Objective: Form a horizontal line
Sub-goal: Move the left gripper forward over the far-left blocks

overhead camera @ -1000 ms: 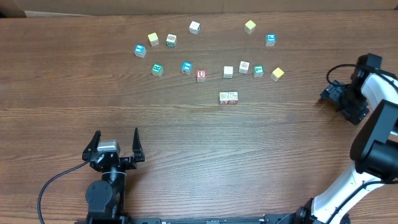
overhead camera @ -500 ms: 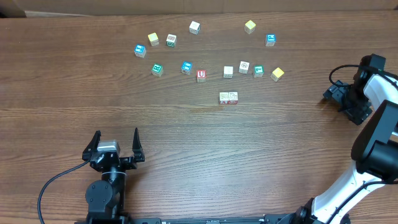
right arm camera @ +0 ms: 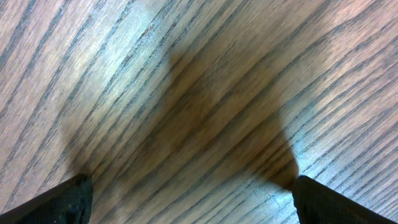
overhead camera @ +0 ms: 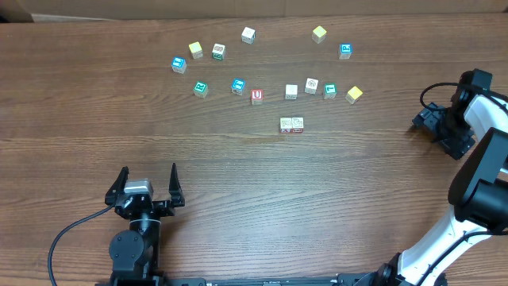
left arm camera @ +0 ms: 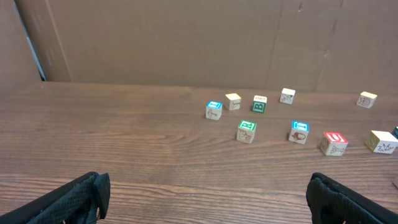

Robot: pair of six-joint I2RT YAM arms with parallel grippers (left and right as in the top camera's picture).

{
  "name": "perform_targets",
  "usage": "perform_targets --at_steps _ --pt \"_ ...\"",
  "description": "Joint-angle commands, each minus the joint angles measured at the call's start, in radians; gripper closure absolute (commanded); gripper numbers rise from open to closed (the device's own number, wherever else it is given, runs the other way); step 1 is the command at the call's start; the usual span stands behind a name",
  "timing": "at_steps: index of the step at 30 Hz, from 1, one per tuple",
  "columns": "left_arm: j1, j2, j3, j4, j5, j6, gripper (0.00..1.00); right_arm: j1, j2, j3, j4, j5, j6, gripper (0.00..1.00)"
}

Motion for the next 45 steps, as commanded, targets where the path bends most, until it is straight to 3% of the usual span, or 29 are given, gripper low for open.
perform_targets --at_steps 1,16,25,33,41,45 --pt "-0.008 -0.01 -0.002 -0.001 -0.002 0.022 0.0 -0.006 0.011 -0.01 0.002 0.026 0.0 0.0" --pt "-0.008 -0.01 0.021 0.081 0.254 0.014 0.0 -0.006 0.011 -0.01 0.002 0.026 0.0 0.0" --pt "-0.008 0.074 0.227 -0.131 0.291 -0.117 0.0 -0.006 0.011 -0.009 0.002 0.026 0.001 0.0" --pt "-0.008 0.493 0.641 -0.322 0.354 -0.112 0.0 -0.006 0.011 -0.009 0.002 0.026 0.0 0.0" --pt "-0.008 1.046 1.295 -0.85 0.42 0.022 0.0 -0.006 0.011 -0.01 0.002 0.026 0.001 0.0" --pt "-0.008 1.229 1.508 -0.885 0.405 0.022 0.0 -0.006 0.011 -0.01 0.002 0.026 0.001 0.0"
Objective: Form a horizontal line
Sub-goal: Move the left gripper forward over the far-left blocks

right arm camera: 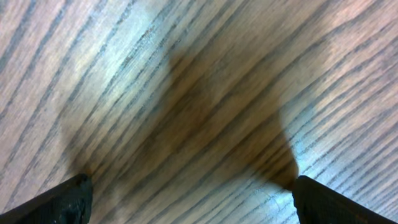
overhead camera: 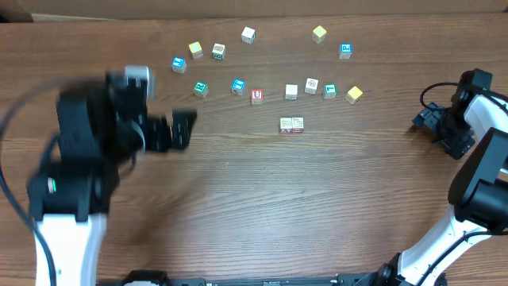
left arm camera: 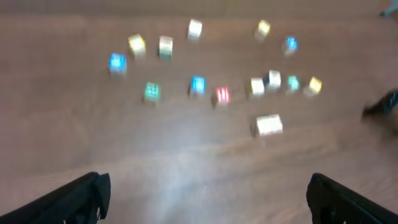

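Several small picture cubes lie scattered across the far half of the table. Two of them sit side by side as a pair (overhead camera: 291, 125), which also shows as a blurred pair (left arm camera: 268, 124). A red cube (overhead camera: 256, 96), a blue cube (overhead camera: 238, 86) and a green cube (overhead camera: 200, 88) lie just beyond it. My left gripper (overhead camera: 184, 131) hangs open and blurred high over the left-middle of the table, left of the cubes, holding nothing (left arm camera: 205, 202). My right gripper (overhead camera: 432, 121) rests low at the right edge, open over bare wood (right arm camera: 186, 199).
The wooden table (overhead camera: 262, 206) carries more cubes in a loose row at the back, among them a white cube (overhead camera: 248, 34), a yellow cube (overhead camera: 319, 32) and another yellow cube (overhead camera: 354, 94). The right arm's white links (overhead camera: 476, 183) stand along the right side.
My left arm has gone from low at the front edge to high over the left-middle of the table, still open, its camera now looking down on the cubes. The right arm and the cubes have not moved.
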Robot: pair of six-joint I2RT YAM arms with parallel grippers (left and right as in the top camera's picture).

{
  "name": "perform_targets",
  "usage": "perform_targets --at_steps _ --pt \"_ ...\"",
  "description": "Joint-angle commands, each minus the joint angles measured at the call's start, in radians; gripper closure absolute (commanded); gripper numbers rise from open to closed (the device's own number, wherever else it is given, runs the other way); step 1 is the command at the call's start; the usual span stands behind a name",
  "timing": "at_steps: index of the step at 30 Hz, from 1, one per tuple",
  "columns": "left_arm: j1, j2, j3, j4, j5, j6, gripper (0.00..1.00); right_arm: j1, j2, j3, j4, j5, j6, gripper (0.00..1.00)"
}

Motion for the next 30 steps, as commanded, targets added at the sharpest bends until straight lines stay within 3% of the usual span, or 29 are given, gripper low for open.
perform_targets --at_steps 1,3,4,5,7,8,11,24,30 --pt "-0.008 0.113 0.143 0.001 0.018 0.034 0.0 -0.006 0.011 -0.01 0.0 0.026 0.0 0.0" --pt "-0.008 0.174 0.178 0.05 0.066 0.035 0.0 -0.006 0.011 -0.01 0.0 0.026 0.0 0.0" --pt "-0.008 0.198 0.19 0.066 0.098 0.035 0.06 -0.006 0.011 -0.01 0.0 0.026 0.0 0.0" --pt "-0.008 0.222 0.202 0.079 0.128 0.034 0.23 -0.006 0.011 -0.01 0.0 0.026 0.0 0.0" --pt "-0.008 0.277 0.233 0.089 0.155 -0.009 0.45 -0.006 0.011 -0.01 0.0 0.026 0.0 0.0" --pt "-0.008 0.301 0.248 0.088 0.154 -0.032 0.61 -0.006 0.011 -0.01 0.0 0.026 0.0 0.0" --pt "-0.008 0.383 0.315 0.076 0.146 -0.088 0.88 -0.006 0.011 -0.01 0.0 0.026 0.0 0.0" --pt "-0.009 0.801 0.953 -0.306 -0.086 -0.057 0.89 -0.006 0.011 -0.009 0.0 0.026 0.0 0.0" --pt "-0.009 0.947 1.017 -0.375 -0.147 -0.024 0.85 -0.006 0.011 -0.009 0.0 0.026 0.0 0.0"
